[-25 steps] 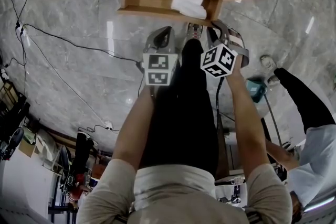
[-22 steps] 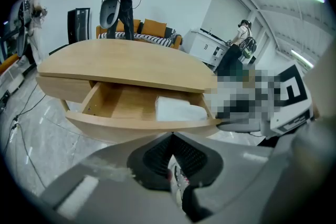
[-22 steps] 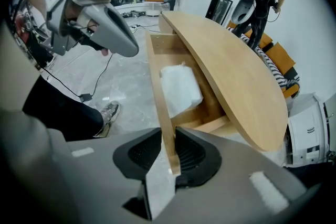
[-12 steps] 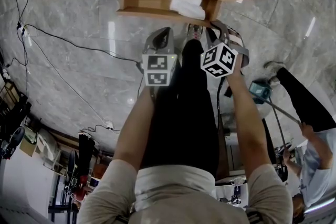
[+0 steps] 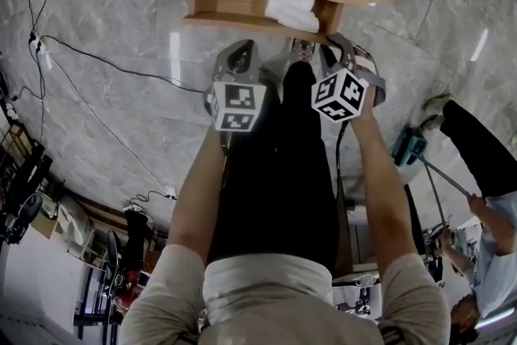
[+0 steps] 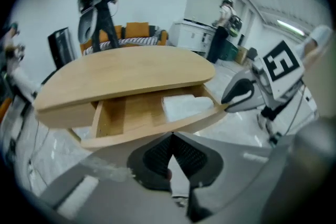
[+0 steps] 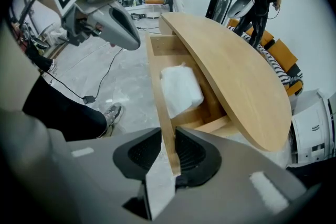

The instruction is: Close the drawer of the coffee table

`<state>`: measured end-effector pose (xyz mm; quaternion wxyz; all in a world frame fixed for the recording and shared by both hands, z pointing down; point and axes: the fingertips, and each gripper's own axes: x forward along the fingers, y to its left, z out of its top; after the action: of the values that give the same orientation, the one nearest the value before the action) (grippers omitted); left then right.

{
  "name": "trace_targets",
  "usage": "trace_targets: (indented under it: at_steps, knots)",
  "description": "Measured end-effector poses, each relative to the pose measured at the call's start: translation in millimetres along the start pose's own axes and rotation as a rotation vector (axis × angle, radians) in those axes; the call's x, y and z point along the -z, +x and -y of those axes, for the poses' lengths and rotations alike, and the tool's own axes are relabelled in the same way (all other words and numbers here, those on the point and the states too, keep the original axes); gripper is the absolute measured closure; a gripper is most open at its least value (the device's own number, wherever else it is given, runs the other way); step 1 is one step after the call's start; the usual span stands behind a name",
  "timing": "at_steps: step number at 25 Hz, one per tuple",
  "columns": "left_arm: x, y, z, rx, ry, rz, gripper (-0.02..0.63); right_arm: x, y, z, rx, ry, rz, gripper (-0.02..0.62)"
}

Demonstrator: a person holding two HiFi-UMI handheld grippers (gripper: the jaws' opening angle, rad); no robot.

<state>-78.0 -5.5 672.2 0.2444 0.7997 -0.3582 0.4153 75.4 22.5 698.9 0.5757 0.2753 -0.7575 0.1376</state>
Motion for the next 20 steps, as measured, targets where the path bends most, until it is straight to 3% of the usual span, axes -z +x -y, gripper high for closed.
trace_targets:
  at_steps: [2,5,7,9,13,20]
  knots:
    - [1.0,-2.4,-7.1,0.003,0.239,-0.047,0.586,-0.6,-0.3,-0.2,-0.002,-0.001,-0.001,0.508]
    - [2.4,-3.5,-20.9,0.002,0.619,-0.134,0.487,1.5,-1.5,-0.8,-0.005,0.001,-0.009,0.508]
    - [5.3,-2.7,-32.8,0.007,0.807,-0.190,0.460,1.2,-2.0,-0.8,-0.007,-0.001,-0.011,0.508]
    - [12.2,1.5,-47.2,0.012,0.939,-0.256,0.448,0.3,-1.7,0.0,-0.007,-0.003,-0.010,0.508]
    - [23.0,10.7,-76.8,-0.023,1.114,-0.378,0.446,-0.9,-1.3,0.3,-0.009,-0.003,-0.010,0.508]
    - [4.3,13.7,-84.0,-0.058,1.195,-0.378,0.446,-2.1,-2.5,3.1,-0.008,-0.005,-0.013,0.508]
